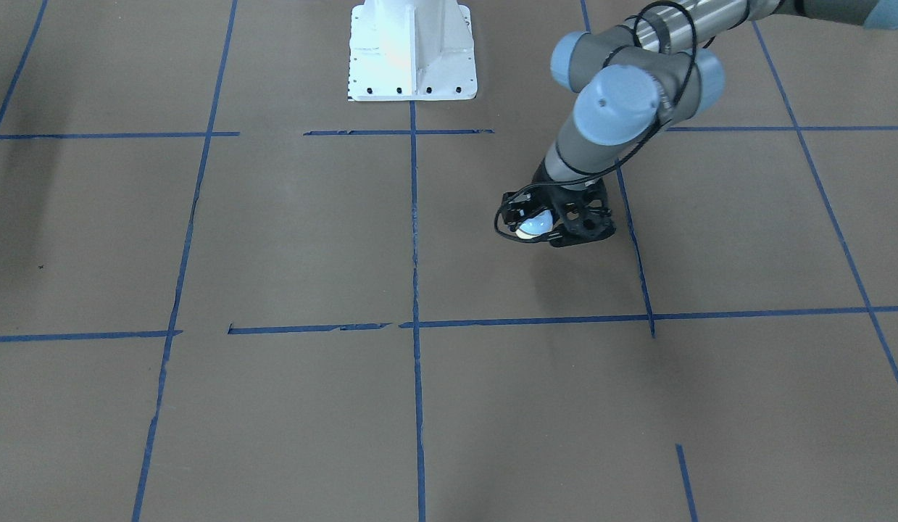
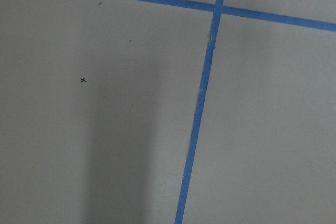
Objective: Place and press bell with both arms
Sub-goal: 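Carry the white-and-blue bell with the left gripper toward the grid center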
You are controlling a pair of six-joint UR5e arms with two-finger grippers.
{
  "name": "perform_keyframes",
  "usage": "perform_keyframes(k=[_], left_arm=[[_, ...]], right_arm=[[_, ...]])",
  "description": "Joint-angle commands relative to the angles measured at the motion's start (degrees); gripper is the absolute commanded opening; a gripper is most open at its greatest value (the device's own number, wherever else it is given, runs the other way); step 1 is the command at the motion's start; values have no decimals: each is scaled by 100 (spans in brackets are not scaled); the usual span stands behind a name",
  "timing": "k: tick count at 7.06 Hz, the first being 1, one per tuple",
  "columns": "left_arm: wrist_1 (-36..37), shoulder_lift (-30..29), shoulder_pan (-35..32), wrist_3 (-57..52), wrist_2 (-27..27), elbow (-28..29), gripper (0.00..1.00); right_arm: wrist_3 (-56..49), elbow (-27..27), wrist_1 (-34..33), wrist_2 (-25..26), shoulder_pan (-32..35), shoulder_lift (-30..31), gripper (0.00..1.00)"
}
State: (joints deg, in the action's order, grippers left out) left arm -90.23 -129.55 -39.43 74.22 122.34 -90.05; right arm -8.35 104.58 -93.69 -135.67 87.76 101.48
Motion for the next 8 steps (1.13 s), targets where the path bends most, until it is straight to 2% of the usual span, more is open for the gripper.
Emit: perform_keyframes(k=[1, 2, 4, 5, 6, 7, 8], left_arm=[[17, -1830, 93, 530, -462, 2200, 8], [-795, -2037, 102, 740, -561, 2846, 8], [-1432, -2450, 102, 865, -798, 3771, 9], [-1706, -2496, 102, 874, -799, 4019, 19], [-1726, -2505, 102, 874, -799, 4039, 43], [-1726, -2505, 111, 866, -799, 4047, 91], [-1726, -2522, 102, 857, -799, 4048, 100]], right_arm=[[9, 1, 0, -3, 4, 4, 100], [9, 9, 0, -3, 4, 4, 100], [9, 9, 0, -3, 4, 4, 100], [9, 1, 0, -3, 4, -5, 100], [9, 1, 0, -3, 4, 4, 100], [18, 1, 0, -3, 4, -5, 100], [18, -8, 0, -3, 4, -5, 100]])
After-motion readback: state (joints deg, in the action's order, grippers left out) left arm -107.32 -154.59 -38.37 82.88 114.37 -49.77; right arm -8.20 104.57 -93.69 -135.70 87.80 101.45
